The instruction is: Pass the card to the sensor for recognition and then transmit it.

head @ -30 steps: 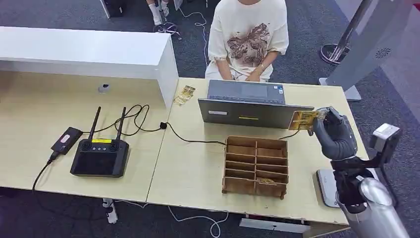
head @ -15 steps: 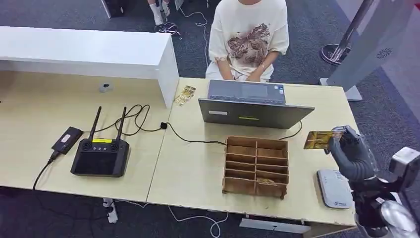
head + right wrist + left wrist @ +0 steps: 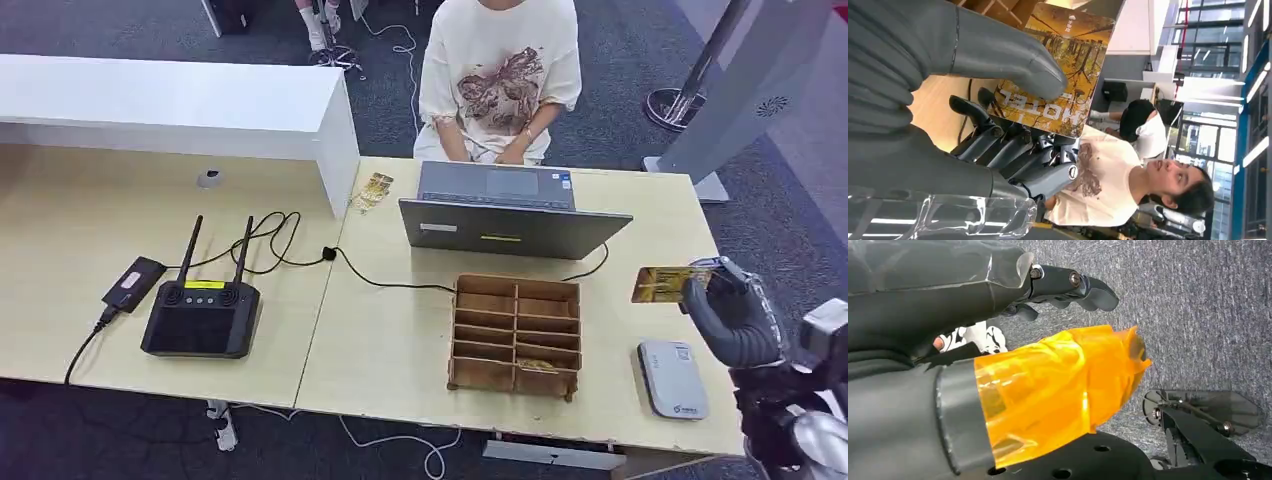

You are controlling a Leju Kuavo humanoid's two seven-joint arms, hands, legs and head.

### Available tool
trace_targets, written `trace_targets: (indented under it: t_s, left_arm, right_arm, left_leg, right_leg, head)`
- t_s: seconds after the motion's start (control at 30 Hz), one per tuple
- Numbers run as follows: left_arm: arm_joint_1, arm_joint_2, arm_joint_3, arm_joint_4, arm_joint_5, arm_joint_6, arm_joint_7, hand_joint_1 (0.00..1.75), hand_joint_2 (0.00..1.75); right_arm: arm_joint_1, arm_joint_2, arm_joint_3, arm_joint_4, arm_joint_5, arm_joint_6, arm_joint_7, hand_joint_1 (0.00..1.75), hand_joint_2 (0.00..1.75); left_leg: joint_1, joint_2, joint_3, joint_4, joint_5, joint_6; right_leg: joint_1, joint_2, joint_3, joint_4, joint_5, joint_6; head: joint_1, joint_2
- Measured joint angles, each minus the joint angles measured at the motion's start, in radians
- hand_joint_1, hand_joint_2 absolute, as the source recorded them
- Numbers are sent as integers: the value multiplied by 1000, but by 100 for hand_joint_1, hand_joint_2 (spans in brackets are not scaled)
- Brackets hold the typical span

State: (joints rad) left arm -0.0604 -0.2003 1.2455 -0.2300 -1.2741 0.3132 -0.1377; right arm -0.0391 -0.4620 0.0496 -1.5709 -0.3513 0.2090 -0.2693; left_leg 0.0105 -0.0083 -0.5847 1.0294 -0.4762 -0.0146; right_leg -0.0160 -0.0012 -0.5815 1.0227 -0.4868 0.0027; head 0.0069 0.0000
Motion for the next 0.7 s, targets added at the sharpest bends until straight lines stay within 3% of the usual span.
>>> trace_targets:
  t_s: [0.47,0.7]
  left_arm:
    - [0,0,0,0,0,0,0,0,0]
    - [0,0,0,0,0,2,-2,0,0]
  right_arm:
    - [0,-3,-4,7,0,-3,0,175,175]
    - [17,-26,-37,18,33,-39,24,175,175]
  left_leg:
    - [0,0,0,0,0,0]
    - [0,0,0,0,0,0]
  right_leg:
    - [0,0,0,0,0,0]
    - [0,0,0,0,0,0]
  head:
    - [0,0]
    - [0,0]
